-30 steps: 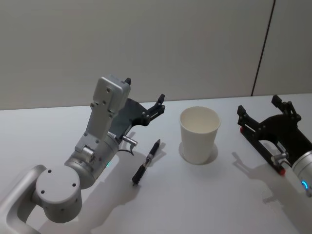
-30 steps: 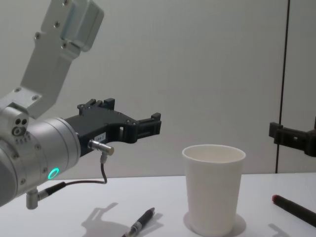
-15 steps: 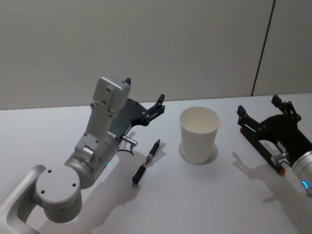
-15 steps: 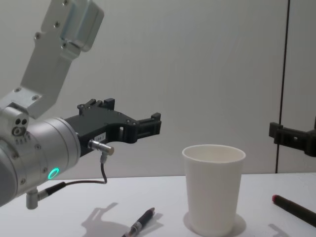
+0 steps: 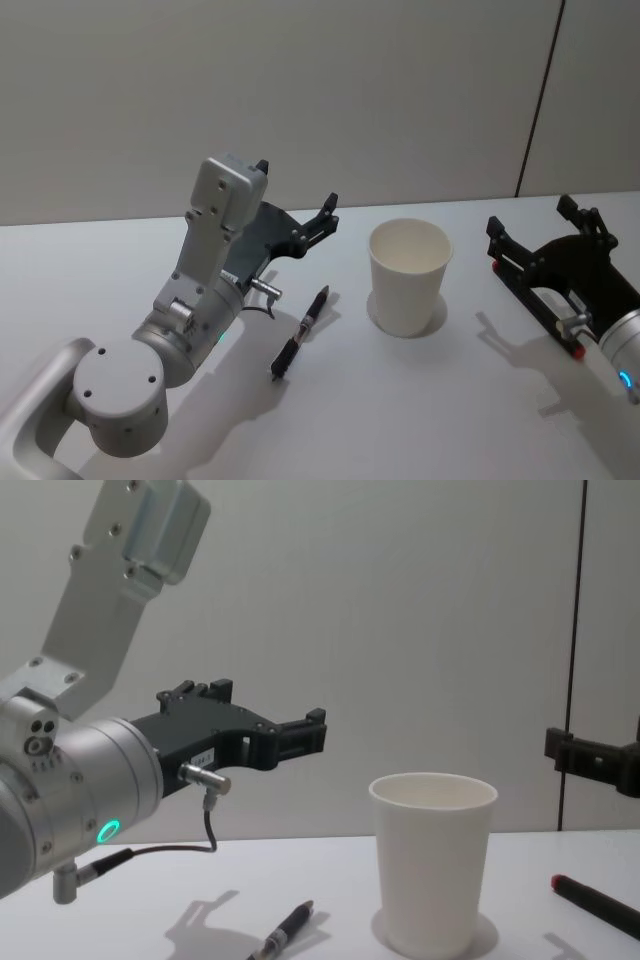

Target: Place the pen into the pen holder.

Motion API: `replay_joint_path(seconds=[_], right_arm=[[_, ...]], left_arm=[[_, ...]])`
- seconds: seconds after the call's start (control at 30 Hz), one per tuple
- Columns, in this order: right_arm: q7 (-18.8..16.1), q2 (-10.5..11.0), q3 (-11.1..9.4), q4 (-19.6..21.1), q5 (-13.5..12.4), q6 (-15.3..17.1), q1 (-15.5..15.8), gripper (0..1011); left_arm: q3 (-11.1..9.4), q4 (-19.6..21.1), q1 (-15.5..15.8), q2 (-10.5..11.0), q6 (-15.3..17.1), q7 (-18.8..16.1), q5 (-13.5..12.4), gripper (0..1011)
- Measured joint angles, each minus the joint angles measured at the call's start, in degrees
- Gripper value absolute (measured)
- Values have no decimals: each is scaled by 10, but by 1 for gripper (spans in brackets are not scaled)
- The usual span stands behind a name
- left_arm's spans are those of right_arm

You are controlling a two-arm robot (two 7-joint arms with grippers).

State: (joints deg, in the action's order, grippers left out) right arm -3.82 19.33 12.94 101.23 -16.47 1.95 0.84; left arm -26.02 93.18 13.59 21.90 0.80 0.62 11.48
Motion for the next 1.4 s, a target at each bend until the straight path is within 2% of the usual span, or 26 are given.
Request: replay_joint_path(seconds=[1.4], right_arm=[[0, 0, 0, 0, 0, 0, 0, 1001]], left_arm=[[0, 0, 0, 0, 0, 0, 0, 1001]])
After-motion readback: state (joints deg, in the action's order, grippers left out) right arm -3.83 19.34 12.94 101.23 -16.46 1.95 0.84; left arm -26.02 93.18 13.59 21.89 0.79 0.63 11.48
